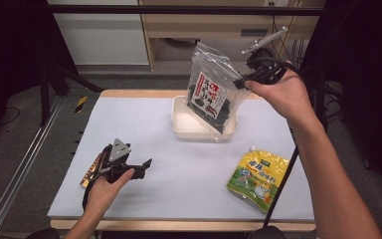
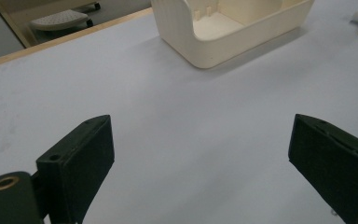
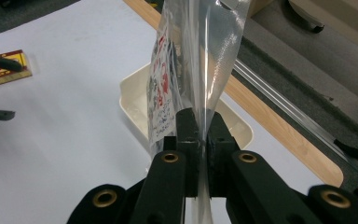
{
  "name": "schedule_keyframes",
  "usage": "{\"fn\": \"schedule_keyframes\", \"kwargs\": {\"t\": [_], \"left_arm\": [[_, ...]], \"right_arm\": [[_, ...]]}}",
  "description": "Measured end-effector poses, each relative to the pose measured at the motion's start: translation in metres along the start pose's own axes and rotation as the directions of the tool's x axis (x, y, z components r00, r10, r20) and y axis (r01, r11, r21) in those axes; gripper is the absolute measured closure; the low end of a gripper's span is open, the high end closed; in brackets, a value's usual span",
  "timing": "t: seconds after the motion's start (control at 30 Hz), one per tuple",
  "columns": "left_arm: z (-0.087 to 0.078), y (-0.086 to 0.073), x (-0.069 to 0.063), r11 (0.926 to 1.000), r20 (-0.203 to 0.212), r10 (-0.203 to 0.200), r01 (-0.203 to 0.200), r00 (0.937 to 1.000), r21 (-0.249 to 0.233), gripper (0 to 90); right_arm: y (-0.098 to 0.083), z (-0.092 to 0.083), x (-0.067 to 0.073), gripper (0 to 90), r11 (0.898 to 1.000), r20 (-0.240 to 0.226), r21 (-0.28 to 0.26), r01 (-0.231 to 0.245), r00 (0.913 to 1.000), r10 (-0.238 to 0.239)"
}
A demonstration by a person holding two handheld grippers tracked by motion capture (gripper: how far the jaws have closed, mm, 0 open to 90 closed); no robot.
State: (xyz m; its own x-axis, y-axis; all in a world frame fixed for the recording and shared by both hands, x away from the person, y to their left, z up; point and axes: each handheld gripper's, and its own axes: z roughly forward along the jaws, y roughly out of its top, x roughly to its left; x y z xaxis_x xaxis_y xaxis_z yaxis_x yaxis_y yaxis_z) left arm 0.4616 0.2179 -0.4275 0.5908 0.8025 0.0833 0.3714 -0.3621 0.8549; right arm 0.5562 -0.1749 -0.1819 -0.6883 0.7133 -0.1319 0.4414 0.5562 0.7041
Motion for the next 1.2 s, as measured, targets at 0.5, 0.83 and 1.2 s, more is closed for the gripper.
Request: {"fn": "schedule_keyframes", "kwargs": {"t": [0.5, 0.83, 1.2], "left_arm": [[0.003, -0.016, -0.004, 0.9986, -0.005, 0.016, -0.016, 0.9999, 0.051, 6.7], [0.002, -0.016, -0.001, 0.9988, -0.017, 0.014, -0.013, 0.9998, 0.046, 6.7], [0.001, -0.016, 0.0, 0.9987, -0.017, 0.017, -0.016, 0.9997, 0.048, 6.7]], "right_arm": [[0.022, 0.015, -0.009, 87.3, 0.998, 0.05, -0.018, -0.062, 0.9968, 0.063], [0.032, 0.035, -0.001, 87.3, 0.998, 0.059, 0.008, -0.059, 0.9965, 0.059], [0.04, 0.058, 0.003, 87.5, 0.998, 0.075, 0.02, -0.059, 0.9956, 0.057]]}}
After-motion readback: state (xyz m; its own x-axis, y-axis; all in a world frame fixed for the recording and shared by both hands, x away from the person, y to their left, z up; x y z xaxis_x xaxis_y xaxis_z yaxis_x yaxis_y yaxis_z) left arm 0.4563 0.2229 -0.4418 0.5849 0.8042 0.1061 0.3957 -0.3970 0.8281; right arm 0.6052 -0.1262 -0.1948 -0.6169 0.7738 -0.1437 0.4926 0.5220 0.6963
